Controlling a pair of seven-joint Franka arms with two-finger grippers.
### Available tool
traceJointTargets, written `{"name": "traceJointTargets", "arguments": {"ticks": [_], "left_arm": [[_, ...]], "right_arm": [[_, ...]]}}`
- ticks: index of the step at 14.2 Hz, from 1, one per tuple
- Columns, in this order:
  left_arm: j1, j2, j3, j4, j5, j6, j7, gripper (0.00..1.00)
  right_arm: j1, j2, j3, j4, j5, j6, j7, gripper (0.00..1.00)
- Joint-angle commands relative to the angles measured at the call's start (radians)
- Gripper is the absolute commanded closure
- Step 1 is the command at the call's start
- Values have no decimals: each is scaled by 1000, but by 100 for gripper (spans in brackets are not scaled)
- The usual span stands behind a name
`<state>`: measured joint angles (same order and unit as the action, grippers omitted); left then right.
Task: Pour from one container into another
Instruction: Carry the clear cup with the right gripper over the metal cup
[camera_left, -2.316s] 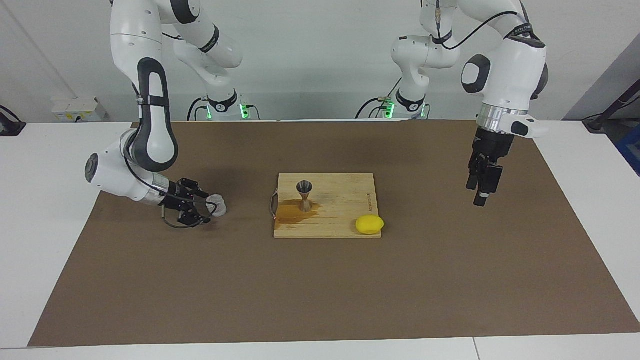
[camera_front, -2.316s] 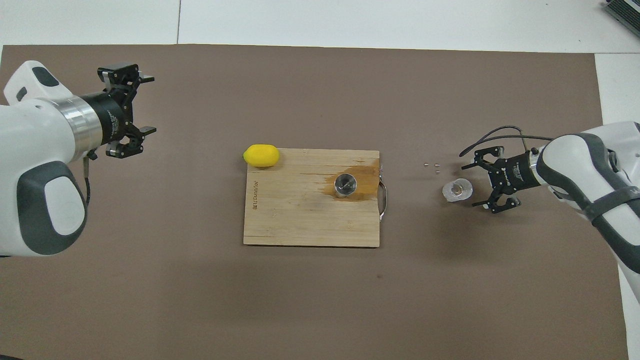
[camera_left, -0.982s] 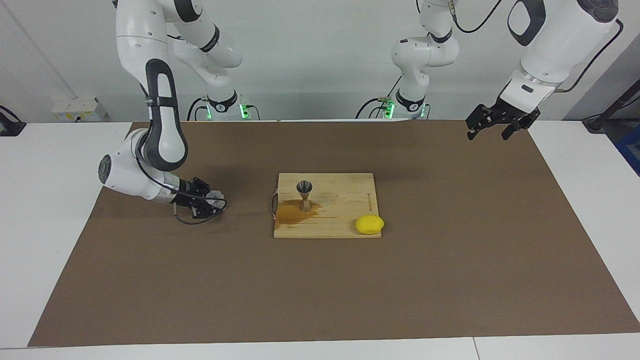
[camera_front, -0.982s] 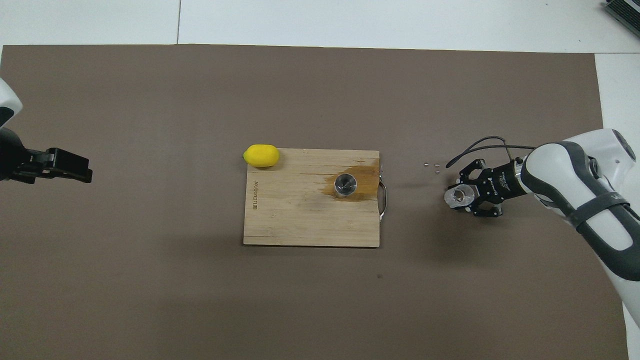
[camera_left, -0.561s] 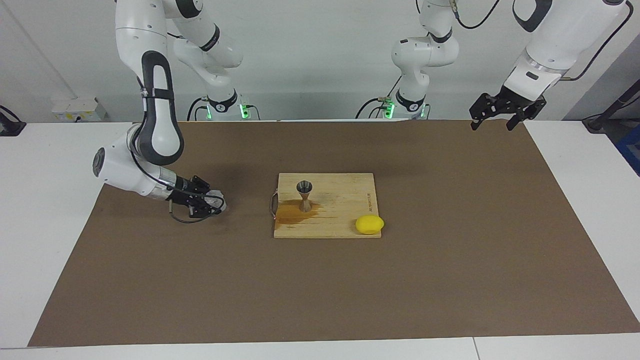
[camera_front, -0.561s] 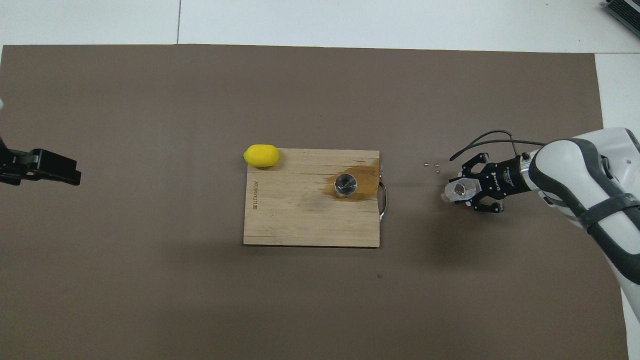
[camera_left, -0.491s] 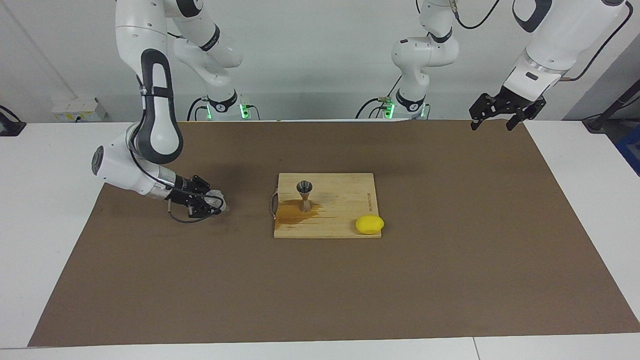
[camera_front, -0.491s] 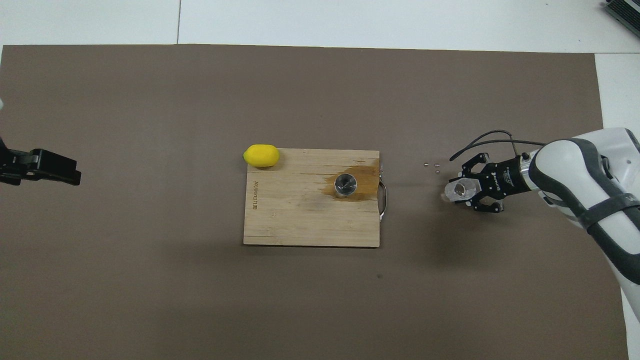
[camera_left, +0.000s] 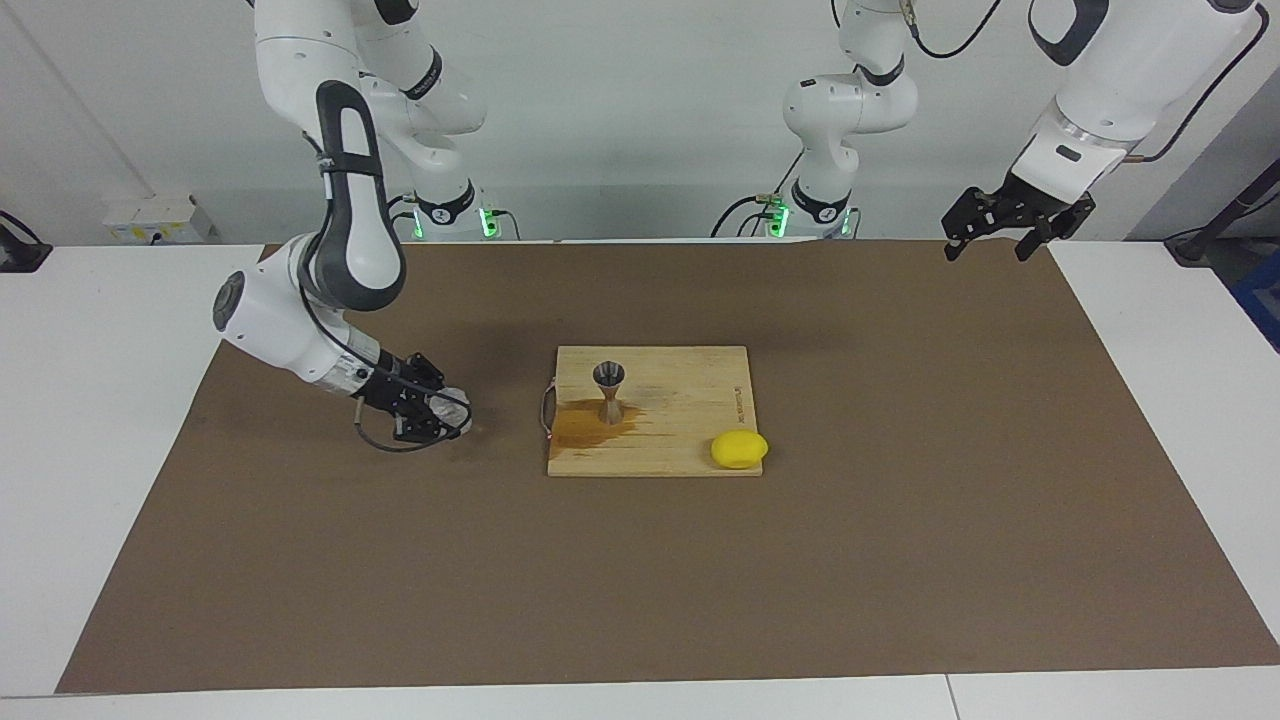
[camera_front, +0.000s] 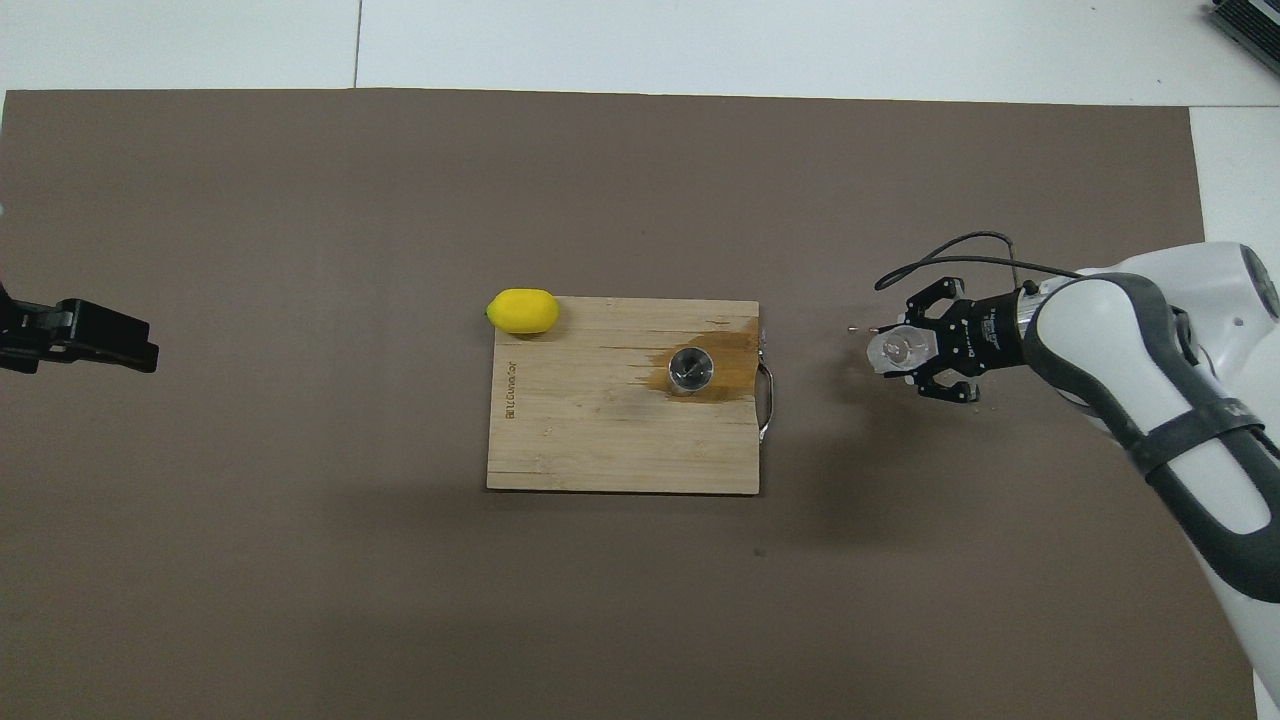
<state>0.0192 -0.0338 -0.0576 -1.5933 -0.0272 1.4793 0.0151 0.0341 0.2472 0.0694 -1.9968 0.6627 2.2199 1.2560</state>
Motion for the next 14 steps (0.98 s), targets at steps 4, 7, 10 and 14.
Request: {"name": "traceJointTargets", "arguments": {"ticks": [4, 7, 10, 14], "left_arm": [[-30, -26, -1, -34, 7, 19, 8, 0], [-74, -26, 45, -27, 10, 15, 6, 0], [-65, -32, 45, -20, 18, -8, 19, 0], [-45, -32, 39, -19, 18, -4, 19, 0]], "right_arm": [[93, -3, -3, 107, -153, 0, 302, 100], [171, 0, -3, 150, -267, -3, 416, 100], [249, 12, -3, 193, -366, -25, 508, 100], [302, 12, -2, 208, -547, -42, 574, 100]]}}
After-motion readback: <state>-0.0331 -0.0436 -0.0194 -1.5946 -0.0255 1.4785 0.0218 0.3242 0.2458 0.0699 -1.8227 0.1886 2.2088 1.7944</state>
